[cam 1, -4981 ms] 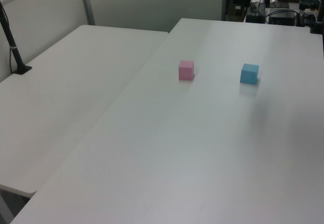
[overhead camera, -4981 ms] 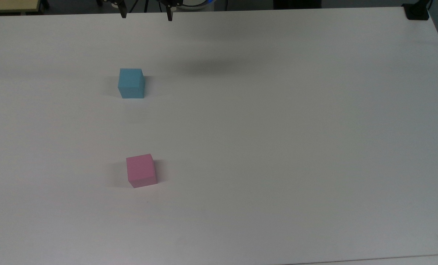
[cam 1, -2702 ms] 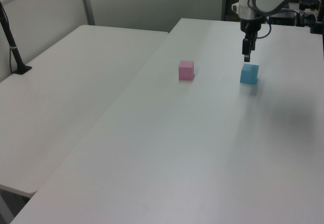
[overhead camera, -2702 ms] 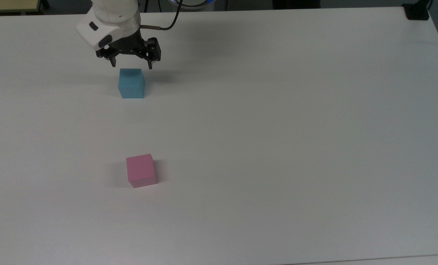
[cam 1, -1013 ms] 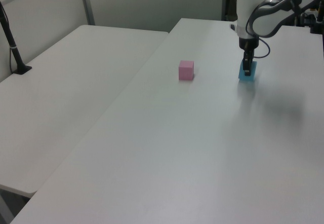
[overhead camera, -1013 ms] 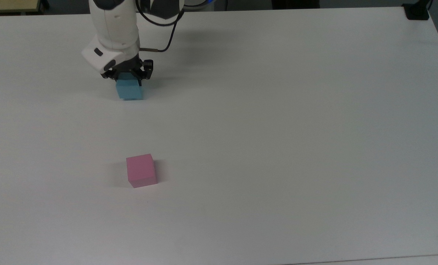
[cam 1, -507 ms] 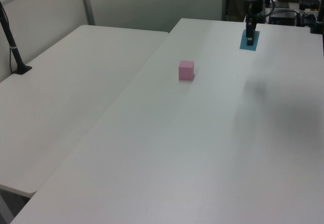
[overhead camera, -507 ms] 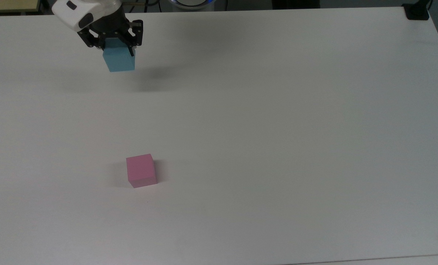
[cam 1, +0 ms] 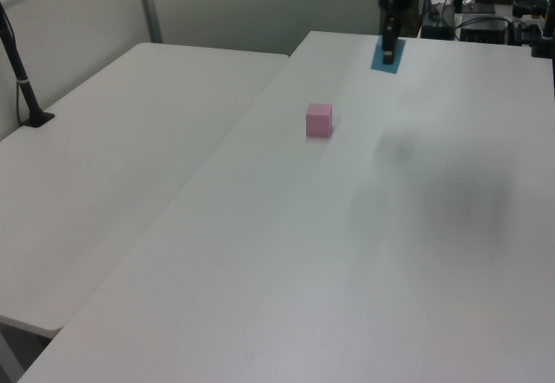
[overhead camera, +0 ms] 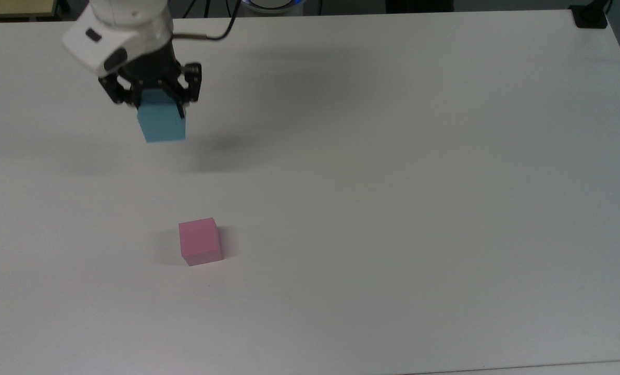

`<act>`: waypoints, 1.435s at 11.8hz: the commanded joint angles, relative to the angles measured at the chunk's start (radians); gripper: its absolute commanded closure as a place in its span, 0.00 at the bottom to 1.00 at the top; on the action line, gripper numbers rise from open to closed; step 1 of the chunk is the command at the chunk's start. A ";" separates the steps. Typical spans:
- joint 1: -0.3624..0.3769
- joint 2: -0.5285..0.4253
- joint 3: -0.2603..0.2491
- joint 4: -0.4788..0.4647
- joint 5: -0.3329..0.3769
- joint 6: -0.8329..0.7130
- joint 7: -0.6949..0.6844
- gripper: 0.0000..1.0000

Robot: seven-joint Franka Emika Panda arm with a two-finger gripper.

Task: Put blue cube on pink cube
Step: 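Lift the light-blue cube off the table, then carry the light-blue cube over the pink cube and lower it onto it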

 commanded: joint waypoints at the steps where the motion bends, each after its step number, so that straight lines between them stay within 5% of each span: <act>1: 0.025 0.208 -0.030 0.221 0.021 -0.007 0.008 0.59; 6: 0.025 0.348 -0.029 0.357 0.041 0.102 0.090 0.59; 17: 0.068 0.435 -0.016 0.356 0.047 0.234 0.162 0.56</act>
